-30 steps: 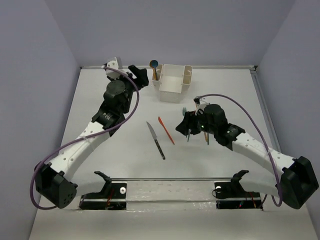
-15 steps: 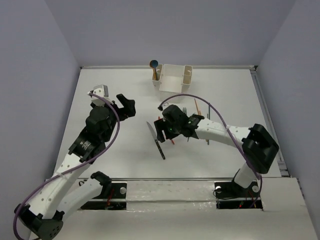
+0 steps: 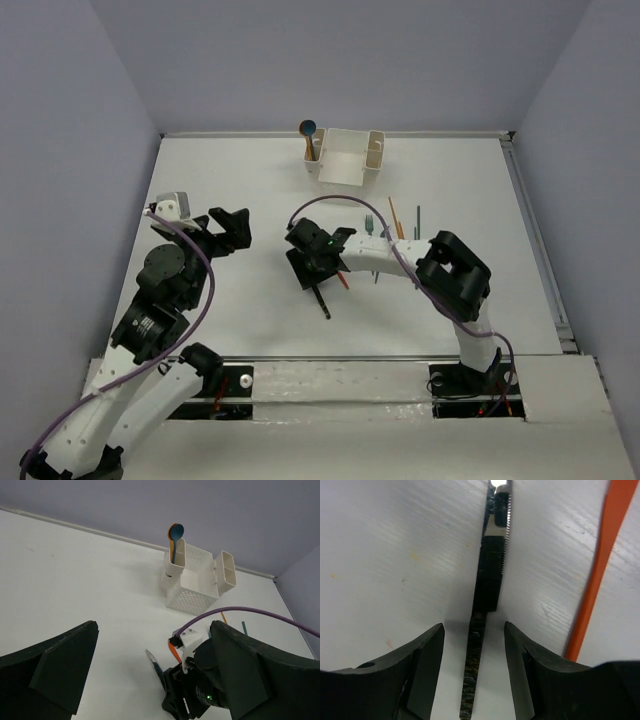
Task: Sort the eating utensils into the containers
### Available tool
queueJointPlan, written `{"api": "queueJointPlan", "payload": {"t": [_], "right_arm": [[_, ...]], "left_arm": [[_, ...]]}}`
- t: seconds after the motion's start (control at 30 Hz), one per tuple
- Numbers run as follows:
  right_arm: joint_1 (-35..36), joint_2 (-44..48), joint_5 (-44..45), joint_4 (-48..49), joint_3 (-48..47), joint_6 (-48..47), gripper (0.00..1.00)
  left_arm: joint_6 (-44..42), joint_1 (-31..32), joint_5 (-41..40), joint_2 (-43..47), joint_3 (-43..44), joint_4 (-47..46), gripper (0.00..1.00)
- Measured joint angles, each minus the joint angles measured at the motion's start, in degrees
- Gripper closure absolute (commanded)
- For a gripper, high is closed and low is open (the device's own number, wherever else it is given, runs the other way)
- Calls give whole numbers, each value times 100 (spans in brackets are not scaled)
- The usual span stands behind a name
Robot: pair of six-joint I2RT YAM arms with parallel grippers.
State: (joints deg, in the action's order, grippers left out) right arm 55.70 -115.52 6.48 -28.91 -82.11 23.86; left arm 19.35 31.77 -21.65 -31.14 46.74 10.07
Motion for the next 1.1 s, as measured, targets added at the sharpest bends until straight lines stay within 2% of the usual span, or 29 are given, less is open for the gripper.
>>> {"api": "queueJointPlan", "payload": {"t": [0.07,0.13,0.27,0.6,0.73,0.83,0.93,1.1], "right_arm": [[39,-74,26,-66,-111,46,60],[79,-155,74,-138,-203,105,82],[103,-223,188,-304,-306,238,99],[101,-219,503,-446,-400,315,100],[-22,146,623,-173,-400,160,100],[-420,678,614,535,-400,-37,100],[-1268,1228,688,1639,-507,-221,100],[-2229,1379,1207,3167,-874,-706,100]], "left_arm": [[-52,0,7,11,-74,-17,3],[-118,0,33,48,-195,-24,3],[-199,0,70,151,-293,-24,3],[-280,-4,127,404,-358,-133,1],[-280,-37,170,435,-409,-127,1],[-280,-39,208,444,-431,-131,1],[-284,-37,216,496,-476,-131,1],[-306,-39,214,518,-505,-151,1]]}}
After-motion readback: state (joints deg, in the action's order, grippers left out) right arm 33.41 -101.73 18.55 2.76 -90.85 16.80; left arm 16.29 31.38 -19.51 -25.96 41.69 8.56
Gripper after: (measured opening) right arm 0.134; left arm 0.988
